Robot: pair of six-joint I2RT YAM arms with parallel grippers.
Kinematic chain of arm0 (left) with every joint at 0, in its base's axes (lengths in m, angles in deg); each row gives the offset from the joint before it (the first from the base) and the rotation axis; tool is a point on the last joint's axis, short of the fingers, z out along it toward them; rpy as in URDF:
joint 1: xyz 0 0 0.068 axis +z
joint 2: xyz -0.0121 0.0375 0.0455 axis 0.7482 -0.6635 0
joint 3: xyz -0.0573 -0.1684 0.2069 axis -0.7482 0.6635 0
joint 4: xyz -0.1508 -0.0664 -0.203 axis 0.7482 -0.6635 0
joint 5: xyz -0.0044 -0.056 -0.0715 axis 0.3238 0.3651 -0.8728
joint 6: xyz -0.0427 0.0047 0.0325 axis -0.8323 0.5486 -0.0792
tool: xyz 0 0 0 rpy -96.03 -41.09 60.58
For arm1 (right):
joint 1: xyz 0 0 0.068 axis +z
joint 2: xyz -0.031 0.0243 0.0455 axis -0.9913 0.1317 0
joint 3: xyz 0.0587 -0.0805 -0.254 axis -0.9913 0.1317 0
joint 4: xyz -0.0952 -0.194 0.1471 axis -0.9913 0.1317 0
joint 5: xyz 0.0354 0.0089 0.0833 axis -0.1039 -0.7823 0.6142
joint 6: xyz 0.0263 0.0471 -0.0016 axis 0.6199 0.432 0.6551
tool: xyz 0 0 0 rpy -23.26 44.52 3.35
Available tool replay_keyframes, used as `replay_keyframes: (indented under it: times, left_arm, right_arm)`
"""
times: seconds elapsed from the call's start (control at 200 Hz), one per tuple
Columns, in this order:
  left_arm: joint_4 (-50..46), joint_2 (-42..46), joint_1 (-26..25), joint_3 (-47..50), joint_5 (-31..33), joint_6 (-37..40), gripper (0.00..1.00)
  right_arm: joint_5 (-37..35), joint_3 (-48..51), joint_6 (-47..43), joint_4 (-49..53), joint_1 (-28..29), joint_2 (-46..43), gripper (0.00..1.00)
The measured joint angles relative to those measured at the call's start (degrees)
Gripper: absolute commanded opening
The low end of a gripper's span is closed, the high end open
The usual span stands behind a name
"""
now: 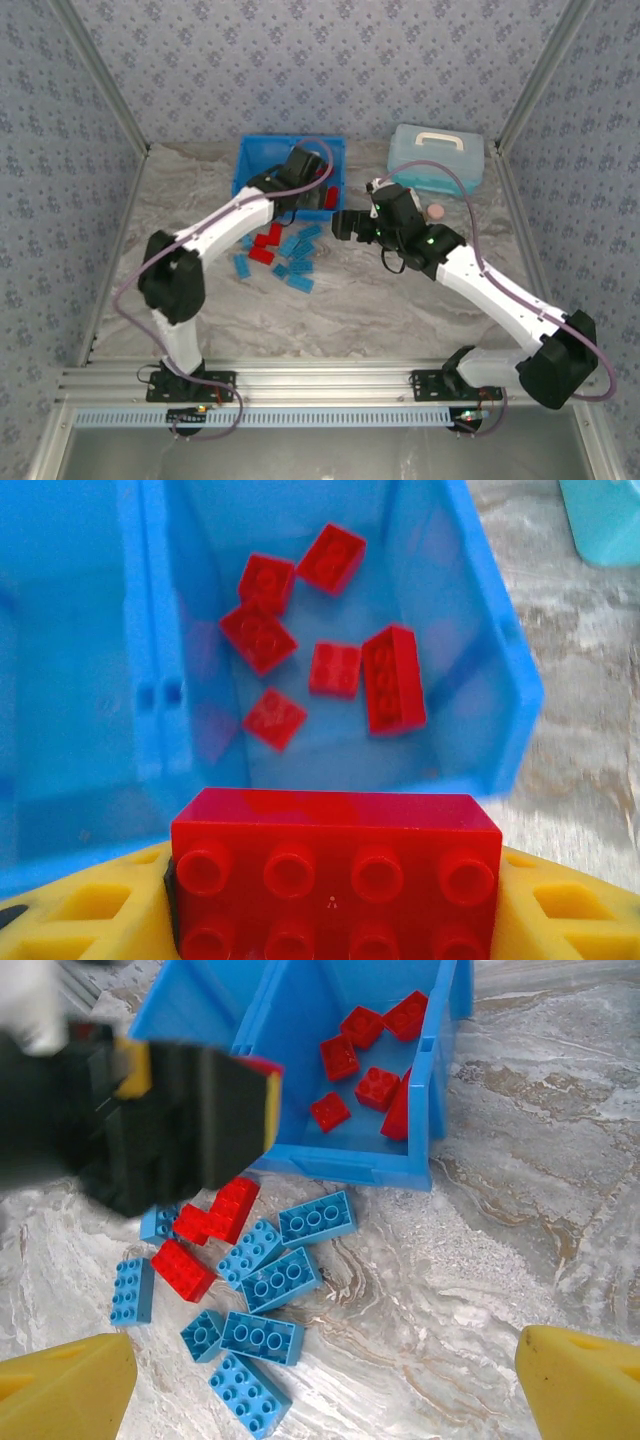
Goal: Sort the legos into containers by color
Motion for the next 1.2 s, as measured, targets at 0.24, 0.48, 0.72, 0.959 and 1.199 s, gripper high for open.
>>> replay_keyframes:
  times: [0.24,0.48,0.72,0.959,1.199]
  left_arm:
    - [-0.5,-16.9,2.1,-19.8,-0.4,1.8,0.50]
    - [-1.5,-29.1,2.5,-33.0,1.8,2.6,0.51]
    - [-4.5,-34.7,2.5,-39.6,4.7,3.4,0.68]
    - [-5.3,-34.4,2.3,-39.7,5.5,3.3,0.82]
    - [-7.3,-29.1,0.8,-36.4,4.9,4.1,0.85]
  right_arm:
    - [-0.6,0.0,0.1,2.3,-0.3,-5.2,1.00]
    - [-1.5,2.3,-0.1,4.8,-1.5,-11.7,1.00]
    - [-1.9,3.6,-0.1,6.4,-2.9,-17.0,1.00]
    - [-1.9,3.6,-0.2,6.4,-3.0,-17.3,1.00]
    - [-1.8,3.6,-0.1,6.4,-3.0,-17.3,1.00]
